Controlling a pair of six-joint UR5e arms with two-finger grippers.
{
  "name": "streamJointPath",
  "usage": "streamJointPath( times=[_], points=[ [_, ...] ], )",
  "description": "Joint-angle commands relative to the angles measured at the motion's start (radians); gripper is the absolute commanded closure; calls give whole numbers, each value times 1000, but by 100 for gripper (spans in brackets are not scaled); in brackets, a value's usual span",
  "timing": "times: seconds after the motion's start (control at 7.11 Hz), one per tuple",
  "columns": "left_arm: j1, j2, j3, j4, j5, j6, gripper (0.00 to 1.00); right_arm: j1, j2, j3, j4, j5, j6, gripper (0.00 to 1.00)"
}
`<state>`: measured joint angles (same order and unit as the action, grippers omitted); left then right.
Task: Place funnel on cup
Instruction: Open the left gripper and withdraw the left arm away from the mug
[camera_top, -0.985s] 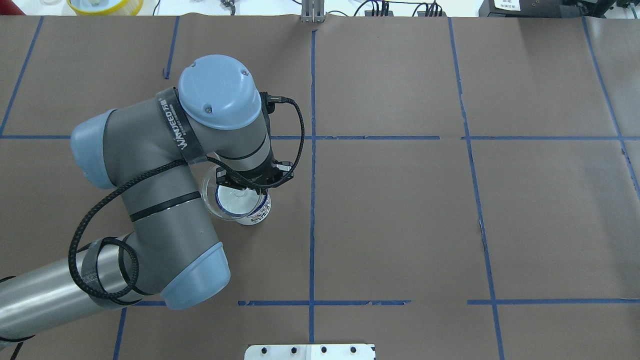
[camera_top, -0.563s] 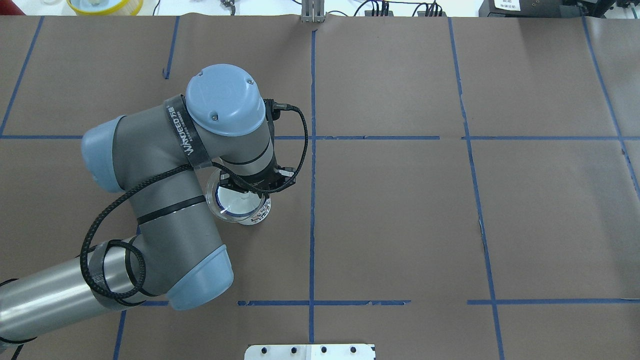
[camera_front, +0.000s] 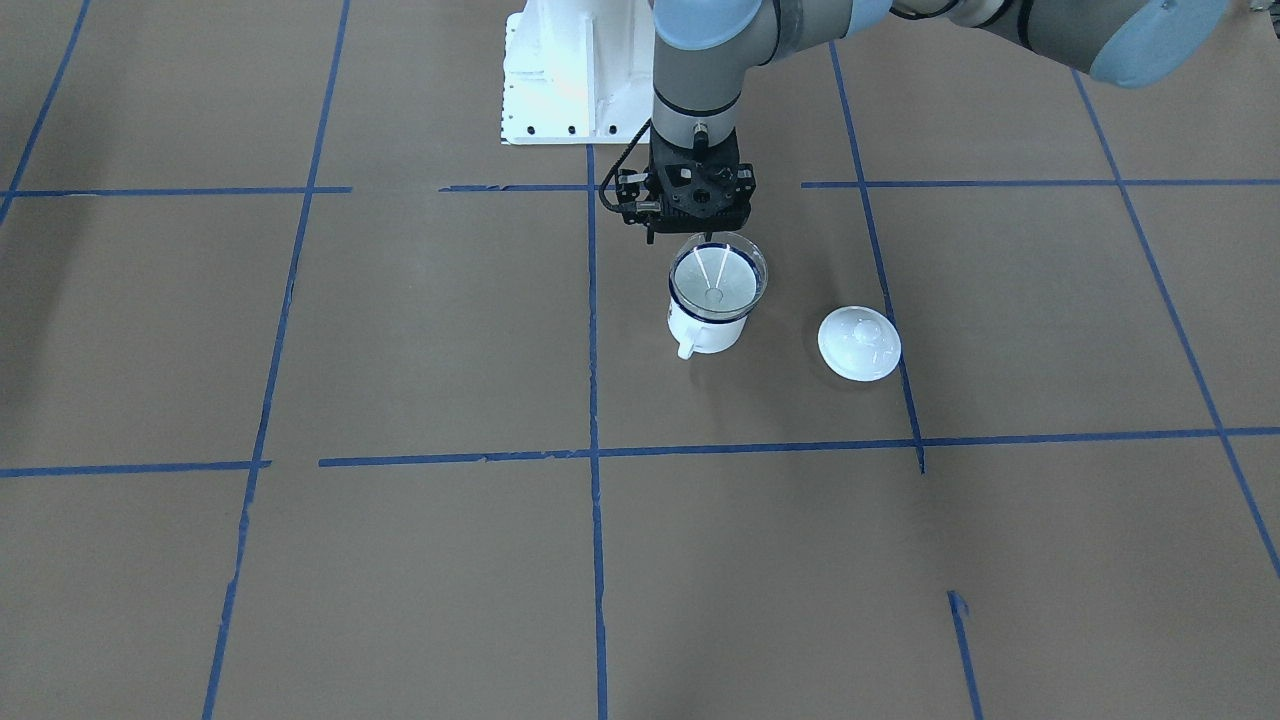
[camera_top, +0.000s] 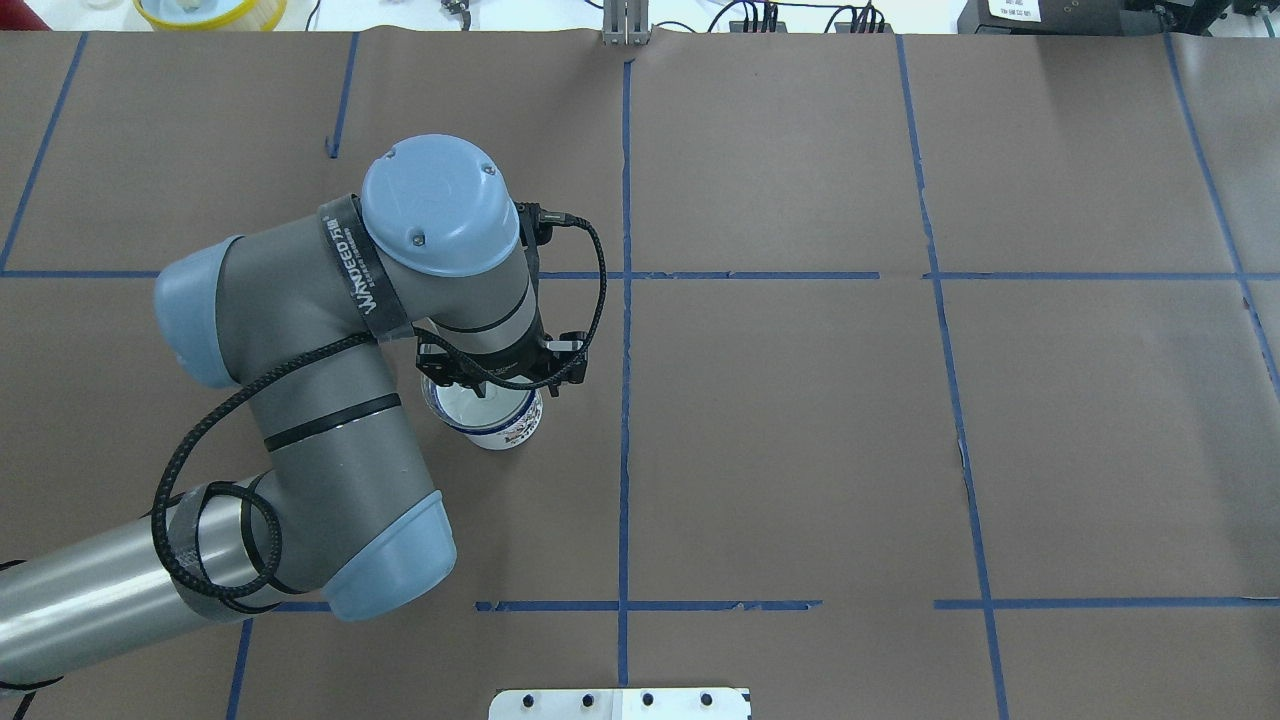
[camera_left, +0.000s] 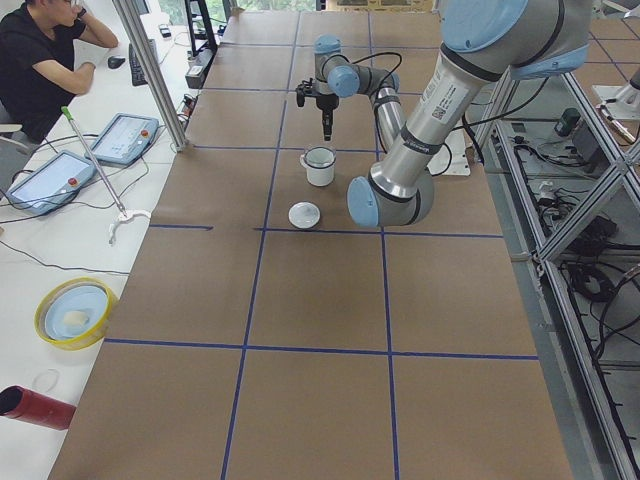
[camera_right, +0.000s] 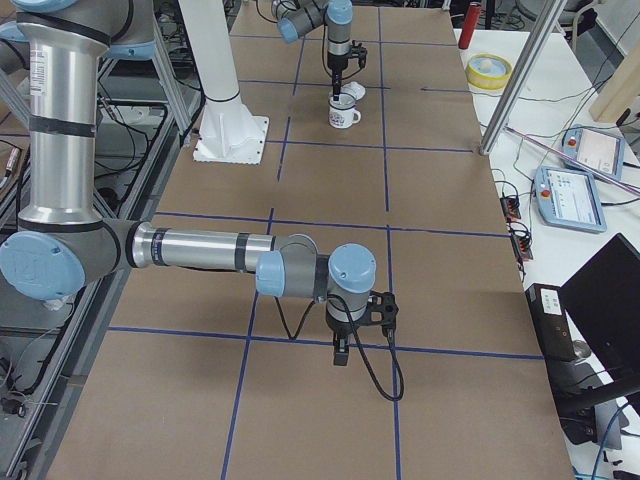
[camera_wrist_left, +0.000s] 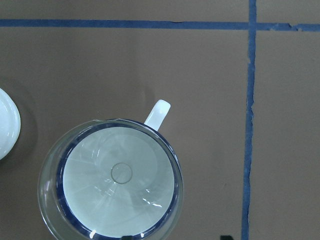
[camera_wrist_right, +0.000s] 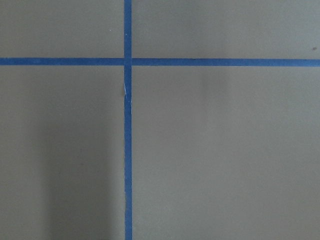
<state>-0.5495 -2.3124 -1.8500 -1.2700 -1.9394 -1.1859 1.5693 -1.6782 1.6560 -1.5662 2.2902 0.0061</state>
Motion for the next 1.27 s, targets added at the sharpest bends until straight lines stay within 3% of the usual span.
streamJointPath(
  times=[0.0, 0.14, 0.28, 0.42, 0.7, 0.99, 1.13],
  points=[
    [-13, 25, -78, -9, -1, 0, 0, 0, 0, -1, 0, 0, 0, 0],
    [-53, 69, -134, -84, -1, 2, 0, 0, 0, -1, 0, 0, 0, 0],
    [-138, 167, -168, -245, -13, 41, 0, 0, 0, -1, 0, 0, 0, 0],
    [-267, 256, -187, -325, -76, 119, 0, 0, 0, 1, 0, 0, 0, 0],
    [-495, 399, -160, -327, -290, 426, 0, 0, 0, -1, 0, 0, 0, 0],
    [-718, 543, -62, -322, -305, 857, 0, 0, 0, 1, 0, 0, 0, 0],
    [-834, 560, 31, -315, -300, 1037, 0, 0, 0, -1, 0, 0, 0, 0]
  ],
)
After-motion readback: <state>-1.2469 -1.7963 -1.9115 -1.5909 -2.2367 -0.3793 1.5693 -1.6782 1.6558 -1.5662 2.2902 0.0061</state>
